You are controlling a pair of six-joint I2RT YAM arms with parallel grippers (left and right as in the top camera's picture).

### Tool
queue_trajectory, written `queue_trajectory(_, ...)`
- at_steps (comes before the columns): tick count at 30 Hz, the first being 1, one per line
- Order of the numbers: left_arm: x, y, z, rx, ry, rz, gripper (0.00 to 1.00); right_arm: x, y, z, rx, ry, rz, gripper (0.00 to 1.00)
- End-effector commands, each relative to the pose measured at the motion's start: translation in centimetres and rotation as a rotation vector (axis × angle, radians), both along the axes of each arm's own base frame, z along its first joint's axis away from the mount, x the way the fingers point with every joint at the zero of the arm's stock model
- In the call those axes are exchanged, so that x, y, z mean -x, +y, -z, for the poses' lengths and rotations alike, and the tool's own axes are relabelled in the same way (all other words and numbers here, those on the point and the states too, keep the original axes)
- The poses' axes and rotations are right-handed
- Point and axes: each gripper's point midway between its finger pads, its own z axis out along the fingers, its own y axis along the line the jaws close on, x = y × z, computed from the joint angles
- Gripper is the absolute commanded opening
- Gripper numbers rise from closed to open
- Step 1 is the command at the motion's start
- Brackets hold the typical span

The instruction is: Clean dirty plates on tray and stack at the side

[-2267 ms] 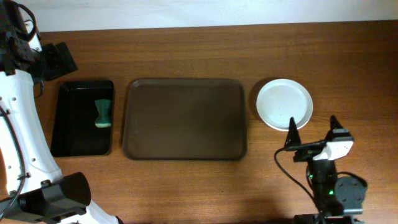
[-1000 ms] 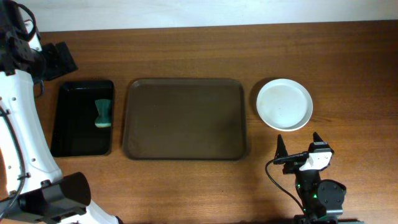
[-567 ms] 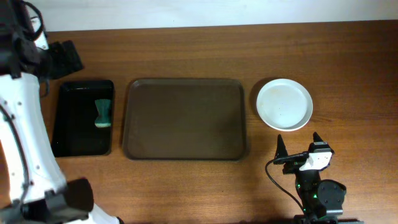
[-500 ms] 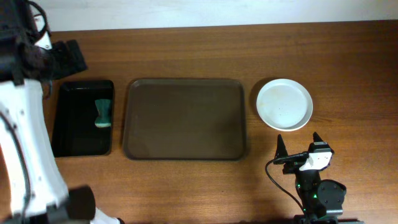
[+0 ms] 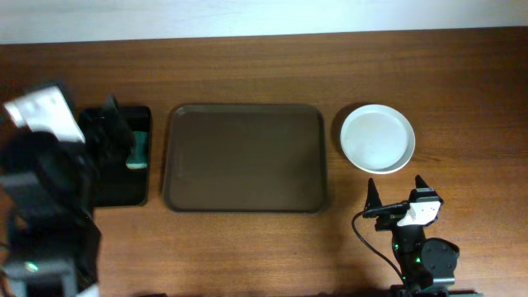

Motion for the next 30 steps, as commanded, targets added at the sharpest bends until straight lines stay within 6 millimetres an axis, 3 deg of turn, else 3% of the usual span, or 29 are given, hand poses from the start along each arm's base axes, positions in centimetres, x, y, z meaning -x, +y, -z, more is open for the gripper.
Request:
queue_trajectory(1,2.0,-0.5,4.5,-0.010,-0.085,0.027,0.99,0.0,0.3,0.2,-0.011,0.000,-0.013,0.98)
queue_trajectory(7,4.1,-0.7,11.7,-0.059,-0.190,0.035,0.99,0.0,0.3,0.2,-0.011,0.000,-0.013,0.98)
queue_trajectory(11,5.1,-0.8,14.7,-0.143,-0.201,0.052,0.99,0.0,0.3,0.2,-0.011,0.000,-0.013,0.98)
queue_trajectory(21,6.1,-0.9,19.2,-0.189,-0.276,0.052,0.99,0.0,0.3,0.2,-0.011,0.000,-0.013,0.98)
queue_trajectory(26,6.2,-1.0,21.4,-0.221,-0.214,0.066,0.99,0.0,0.3,0.2,-0.011,0.000,-0.013,0.98)
queue_trajectory(30,6.2,-1.0,21.6,-0.234,-0.204,0.070,0.99,0.0,0.3,0.2,-0.011,0.000,-0.013,0.98)
